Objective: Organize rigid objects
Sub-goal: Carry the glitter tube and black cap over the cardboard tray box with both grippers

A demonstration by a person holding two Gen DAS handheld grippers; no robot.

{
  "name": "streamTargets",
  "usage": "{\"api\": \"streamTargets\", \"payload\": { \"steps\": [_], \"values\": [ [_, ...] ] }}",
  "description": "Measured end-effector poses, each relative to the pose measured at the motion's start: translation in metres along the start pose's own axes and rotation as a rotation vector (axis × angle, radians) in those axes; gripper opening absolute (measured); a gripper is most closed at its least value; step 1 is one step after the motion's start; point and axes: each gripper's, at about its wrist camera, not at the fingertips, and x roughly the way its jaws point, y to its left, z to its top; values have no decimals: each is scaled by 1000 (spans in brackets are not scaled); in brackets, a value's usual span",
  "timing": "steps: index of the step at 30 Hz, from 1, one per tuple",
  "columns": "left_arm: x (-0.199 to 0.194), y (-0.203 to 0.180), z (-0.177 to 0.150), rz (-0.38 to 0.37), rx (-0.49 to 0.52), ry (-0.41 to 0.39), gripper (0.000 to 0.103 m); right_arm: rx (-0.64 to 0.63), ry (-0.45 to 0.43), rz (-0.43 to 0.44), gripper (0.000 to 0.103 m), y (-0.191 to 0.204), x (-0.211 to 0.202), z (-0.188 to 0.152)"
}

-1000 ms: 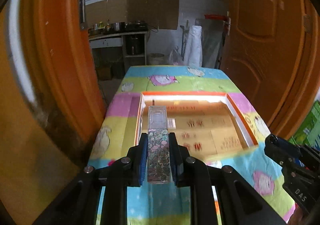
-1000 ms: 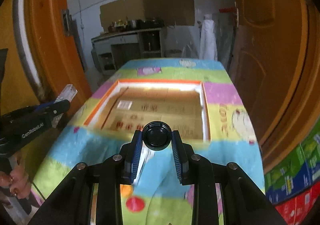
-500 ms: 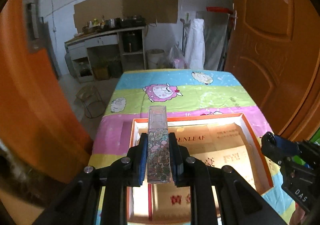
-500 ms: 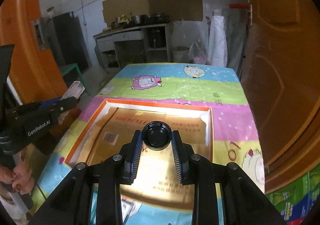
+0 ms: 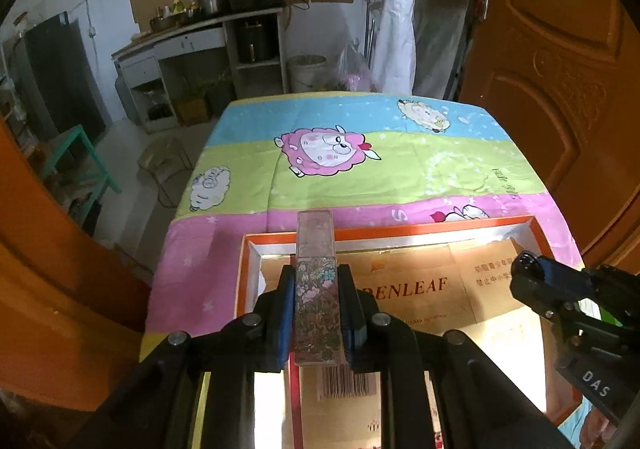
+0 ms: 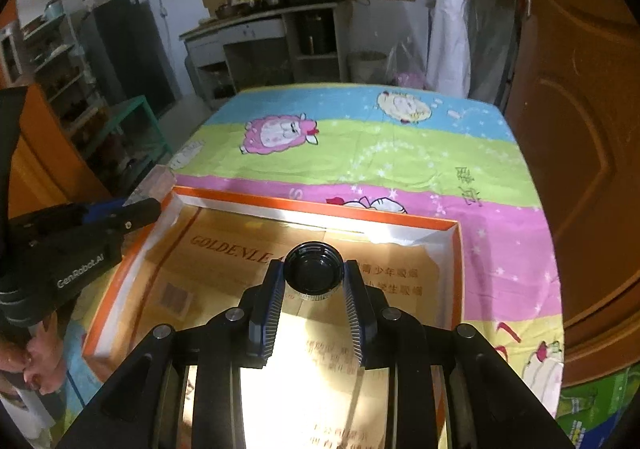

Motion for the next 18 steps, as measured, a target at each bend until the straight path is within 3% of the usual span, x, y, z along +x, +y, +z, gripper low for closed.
{"api": "streamTargets", "payload": {
  "steps": [18],
  "values": [
    [42, 1, -4, -30, 2, 62, 20, 17, 75, -16, 31, -11, 49, 6]
  ]
}}
